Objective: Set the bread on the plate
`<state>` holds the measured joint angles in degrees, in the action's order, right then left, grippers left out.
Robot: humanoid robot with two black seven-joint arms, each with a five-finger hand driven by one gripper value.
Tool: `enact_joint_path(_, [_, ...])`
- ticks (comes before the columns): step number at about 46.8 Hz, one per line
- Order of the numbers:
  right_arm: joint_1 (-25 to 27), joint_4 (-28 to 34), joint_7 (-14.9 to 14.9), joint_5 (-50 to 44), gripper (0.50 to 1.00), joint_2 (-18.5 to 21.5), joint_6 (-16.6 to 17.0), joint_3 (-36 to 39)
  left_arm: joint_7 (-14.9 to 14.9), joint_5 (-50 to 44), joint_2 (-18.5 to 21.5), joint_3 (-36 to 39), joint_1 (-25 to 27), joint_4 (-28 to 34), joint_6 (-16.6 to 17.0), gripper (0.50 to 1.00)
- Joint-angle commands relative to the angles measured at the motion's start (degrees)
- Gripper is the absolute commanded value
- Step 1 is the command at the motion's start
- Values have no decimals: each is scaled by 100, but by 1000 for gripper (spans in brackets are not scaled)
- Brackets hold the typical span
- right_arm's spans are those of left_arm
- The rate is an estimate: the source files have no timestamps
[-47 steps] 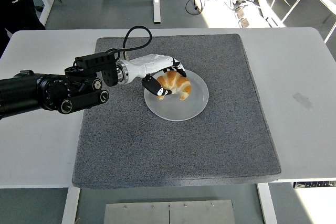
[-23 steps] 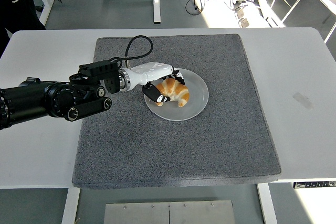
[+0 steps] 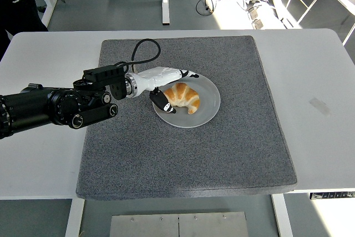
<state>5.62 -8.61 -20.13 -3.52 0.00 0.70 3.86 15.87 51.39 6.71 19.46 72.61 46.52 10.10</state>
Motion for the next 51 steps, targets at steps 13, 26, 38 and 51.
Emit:
enact_joint_path(13, [0, 0, 1, 0, 1000, 0, 0, 0, 39, -1508, 147, -1391, -62, -2, 62, 969])
enact_joint_path(26, [0, 0, 1, 0, 1000, 0, 0, 0, 83, -2871, 384, -2850, -475, -2, 71, 969])
enact_joint_path(38, [0, 0, 1, 0, 1000, 0, 0, 0, 101, -2933, 463, -3993, -985, -169, 71, 969])
enact_joint_path(51, [0, 0, 1, 0, 1000, 0, 0, 0, 505, -3117, 498, -5601, -1416, -529, 62, 969])
